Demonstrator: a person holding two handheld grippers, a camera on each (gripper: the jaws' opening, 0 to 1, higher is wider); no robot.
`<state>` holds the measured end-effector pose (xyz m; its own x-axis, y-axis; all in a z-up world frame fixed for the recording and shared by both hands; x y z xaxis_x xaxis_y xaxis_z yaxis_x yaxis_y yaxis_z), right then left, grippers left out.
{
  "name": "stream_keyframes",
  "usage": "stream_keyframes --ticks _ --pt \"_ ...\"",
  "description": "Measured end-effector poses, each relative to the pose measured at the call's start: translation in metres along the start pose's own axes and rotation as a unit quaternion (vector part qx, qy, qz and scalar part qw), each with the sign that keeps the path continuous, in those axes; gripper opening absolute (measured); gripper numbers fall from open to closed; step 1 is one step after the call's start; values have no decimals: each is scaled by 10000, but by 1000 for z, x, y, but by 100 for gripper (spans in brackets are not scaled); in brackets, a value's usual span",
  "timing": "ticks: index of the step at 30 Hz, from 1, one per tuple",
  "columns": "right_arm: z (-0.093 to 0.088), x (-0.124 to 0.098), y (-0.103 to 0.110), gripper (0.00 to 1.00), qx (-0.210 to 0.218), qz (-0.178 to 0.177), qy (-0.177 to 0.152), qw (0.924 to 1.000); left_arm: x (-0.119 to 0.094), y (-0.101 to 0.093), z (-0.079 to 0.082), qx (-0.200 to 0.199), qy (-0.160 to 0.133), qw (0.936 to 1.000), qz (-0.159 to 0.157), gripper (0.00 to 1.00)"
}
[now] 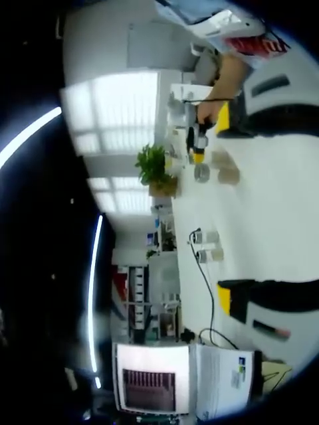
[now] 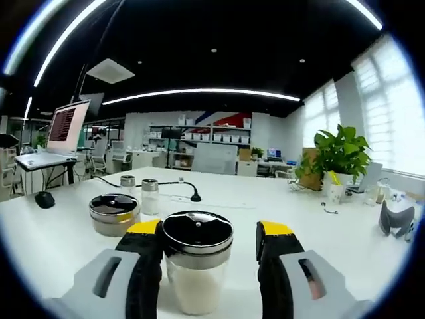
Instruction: Rotate the seasoning bottle until the label or dispensing opening points toward the visible target arrow and the bottle remains upright within the marked orientation range
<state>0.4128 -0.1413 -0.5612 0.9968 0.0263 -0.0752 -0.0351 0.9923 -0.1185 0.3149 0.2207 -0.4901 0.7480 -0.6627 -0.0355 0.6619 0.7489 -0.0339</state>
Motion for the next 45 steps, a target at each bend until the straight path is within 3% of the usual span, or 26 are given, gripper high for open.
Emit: stream_keyframes --ticks 3,12,19,26,39,45 --pt "-1 2 9 42 190 297 -45 9994 2 1 -2 9 50 10000 -5 93" --pt "-3 3 7 41 53 225 -118 9997 1 5 -2 -48 51 10000 49 93" --pt "-4 3 5 41 51 442 -243 9987 3 5 -3 -42 64 9999 94 93" --pt "-5 1 3 41 182 663 -268 9973 9 -3 -3 -107 -1 9998 -145 93" --pt "-3 2 0 40 149 1634 15 9865 12 -5 -7 -17 141 9998 -107 93" --pt "-3 4 -1 40 102 2449 68 9695 14 -7 -8 -37 155 9998 -134 93"
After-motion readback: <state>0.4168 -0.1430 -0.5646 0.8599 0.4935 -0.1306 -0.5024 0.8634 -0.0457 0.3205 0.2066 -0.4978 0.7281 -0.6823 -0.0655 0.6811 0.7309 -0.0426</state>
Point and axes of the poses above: the point that each gripper's makers call its tool centre point, and the gripper's own axes: x roughly forward along the fingers, y roughly to its left, z roughly out of its top, the point moved 5 cm from there along -x, roughly backward along the fingers, and after that the axes turned 1 degree about -x, right-handed, at the moved point
